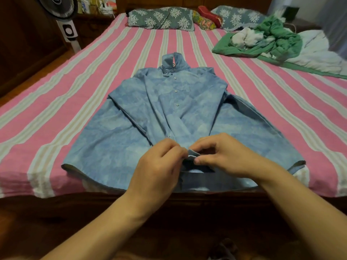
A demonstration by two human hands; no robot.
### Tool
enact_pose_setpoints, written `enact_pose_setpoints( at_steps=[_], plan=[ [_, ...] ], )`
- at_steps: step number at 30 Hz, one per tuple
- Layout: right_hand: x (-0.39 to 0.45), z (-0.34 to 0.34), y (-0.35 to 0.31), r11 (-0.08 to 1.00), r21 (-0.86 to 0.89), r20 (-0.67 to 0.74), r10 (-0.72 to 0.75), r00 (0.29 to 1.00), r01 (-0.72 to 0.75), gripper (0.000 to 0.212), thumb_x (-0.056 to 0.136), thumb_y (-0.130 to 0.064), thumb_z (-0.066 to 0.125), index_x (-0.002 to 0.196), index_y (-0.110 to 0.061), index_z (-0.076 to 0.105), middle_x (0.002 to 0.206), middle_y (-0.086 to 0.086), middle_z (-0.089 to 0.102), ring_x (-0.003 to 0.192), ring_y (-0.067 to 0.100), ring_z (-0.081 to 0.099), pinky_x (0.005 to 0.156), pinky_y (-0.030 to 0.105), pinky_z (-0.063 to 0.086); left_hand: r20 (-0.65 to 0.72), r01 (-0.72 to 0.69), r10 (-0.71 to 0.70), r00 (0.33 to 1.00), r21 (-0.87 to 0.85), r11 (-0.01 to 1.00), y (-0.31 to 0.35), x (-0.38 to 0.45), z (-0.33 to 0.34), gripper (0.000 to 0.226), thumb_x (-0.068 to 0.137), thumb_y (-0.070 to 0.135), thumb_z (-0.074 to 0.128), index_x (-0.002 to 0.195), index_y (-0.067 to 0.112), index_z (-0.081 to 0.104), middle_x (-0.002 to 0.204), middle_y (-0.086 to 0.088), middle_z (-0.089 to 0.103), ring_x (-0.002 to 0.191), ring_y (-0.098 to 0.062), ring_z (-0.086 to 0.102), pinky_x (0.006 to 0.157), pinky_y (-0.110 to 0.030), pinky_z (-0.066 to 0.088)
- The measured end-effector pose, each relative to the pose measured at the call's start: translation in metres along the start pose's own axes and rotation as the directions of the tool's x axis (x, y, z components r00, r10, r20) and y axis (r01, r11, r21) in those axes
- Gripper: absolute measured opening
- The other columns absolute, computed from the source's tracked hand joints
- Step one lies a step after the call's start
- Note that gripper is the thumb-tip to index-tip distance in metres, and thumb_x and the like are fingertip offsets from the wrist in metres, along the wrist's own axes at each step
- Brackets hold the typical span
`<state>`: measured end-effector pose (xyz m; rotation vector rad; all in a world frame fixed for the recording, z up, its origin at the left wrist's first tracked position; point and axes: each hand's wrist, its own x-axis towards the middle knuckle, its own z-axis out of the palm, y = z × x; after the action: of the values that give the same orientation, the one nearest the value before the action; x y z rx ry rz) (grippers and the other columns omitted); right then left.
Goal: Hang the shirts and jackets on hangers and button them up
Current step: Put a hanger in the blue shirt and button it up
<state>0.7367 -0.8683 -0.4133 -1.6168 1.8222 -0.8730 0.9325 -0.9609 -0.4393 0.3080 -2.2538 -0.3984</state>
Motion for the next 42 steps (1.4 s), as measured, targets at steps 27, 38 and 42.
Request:
enact_pose_setpoints(
  at_steps=[27,38,42],
  plan=[
    [0.110,-0.074,-0.008,0.857,-0.470,-0.224,0.116,0.968,-0.211,0.031,0.101,-0.038,0.053,0.089,-0.015,0.068,0.086,0.003,0.071,0.083,0.024,0.063,0.071,0.036,0.047,0.325,0.413,-0.442,0.836,0.158,0.897,-0.104,0.132,-0.012,0.016,0.096,0.027,0.060,0.105,0.023,0.072,0.102,0.005,0.072,0.098,-0.017,0.065,0.088,-0.033,0.051],
    [0.408,-0.147,0.168,0.567,-0.651,-0.441,0.259,0.859,-0.505,0.044,0.095,-0.011,0.051,0.138,-0.005,0.048,0.137,0.023,0.049,0.126,0.042,0.048,0.094,0.043,0.042,0.417,0.230,-0.590,0.692,0.647,0.727,-0.360,0.212,0.106,0.064,0.098,0.071,0.016,0.157,0.044,0.017,0.169,-0.003,0.010,0.154,-0.033,0.008,0.120,-0.063,0.011],
    [0.447,-0.155,0.239,0.553,-0.611,-0.430,0.369,0.824,-0.566,0.040,0.101,-0.025,0.042,0.135,-0.006,0.047,0.139,0.025,0.050,0.124,0.043,0.049,0.100,0.050,0.041,0.318,0.318,-0.585,0.746,0.601,0.733,-0.380,0.185,0.124,0.059,0.101,0.064,0.013,0.155,0.044,0.023,0.168,0.000,0.018,0.155,-0.029,0.011,0.121,-0.061,0.011]
  ],
)
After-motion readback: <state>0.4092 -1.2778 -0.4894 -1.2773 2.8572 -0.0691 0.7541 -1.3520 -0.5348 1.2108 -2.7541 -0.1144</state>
